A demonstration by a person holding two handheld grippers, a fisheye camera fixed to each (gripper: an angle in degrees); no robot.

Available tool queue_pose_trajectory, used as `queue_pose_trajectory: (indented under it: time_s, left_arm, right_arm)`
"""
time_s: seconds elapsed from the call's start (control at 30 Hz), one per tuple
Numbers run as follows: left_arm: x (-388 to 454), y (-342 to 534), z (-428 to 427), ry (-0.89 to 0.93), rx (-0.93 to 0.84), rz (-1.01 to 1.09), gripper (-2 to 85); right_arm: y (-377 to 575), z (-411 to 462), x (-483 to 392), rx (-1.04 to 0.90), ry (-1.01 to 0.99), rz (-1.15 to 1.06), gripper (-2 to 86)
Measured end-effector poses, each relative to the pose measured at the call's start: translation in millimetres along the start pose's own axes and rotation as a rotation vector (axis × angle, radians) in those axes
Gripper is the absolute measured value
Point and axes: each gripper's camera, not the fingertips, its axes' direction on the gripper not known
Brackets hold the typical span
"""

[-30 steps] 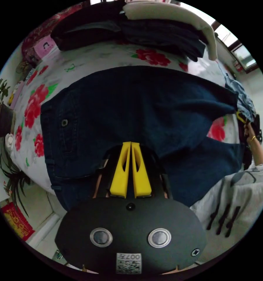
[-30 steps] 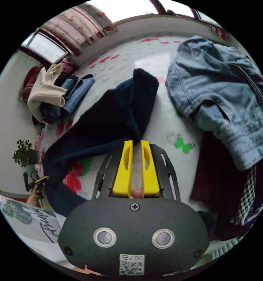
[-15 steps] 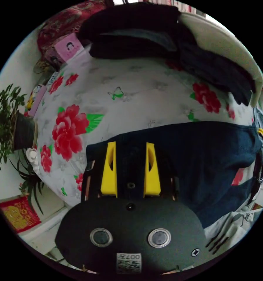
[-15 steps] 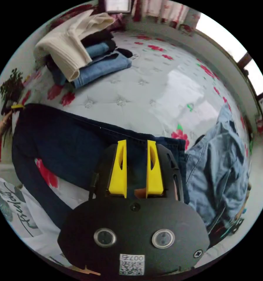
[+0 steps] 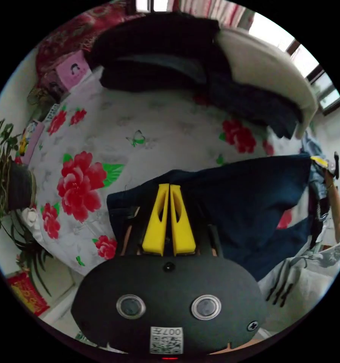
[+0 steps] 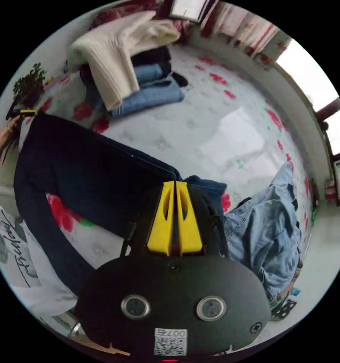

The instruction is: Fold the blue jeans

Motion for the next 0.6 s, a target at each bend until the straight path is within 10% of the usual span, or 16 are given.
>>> queue_pose_trajectory:
  time_s: [0.33, 0.6]
  left_arm:
    - [25.6, 210.8, -190.6, 0.047, 0.371, -0.084, -1.0]
    - [56.1, 292.3, -181.3, 0.083, 0.257, -0.112, -1.0]
  right_arm:
    - [206.6, -166.8, -42.1, 0.511, -0.006, 0.279, 0.1]
    - [249.9, -88.1, -63.2, 0.304, -0.329, 0.484, 5.3]
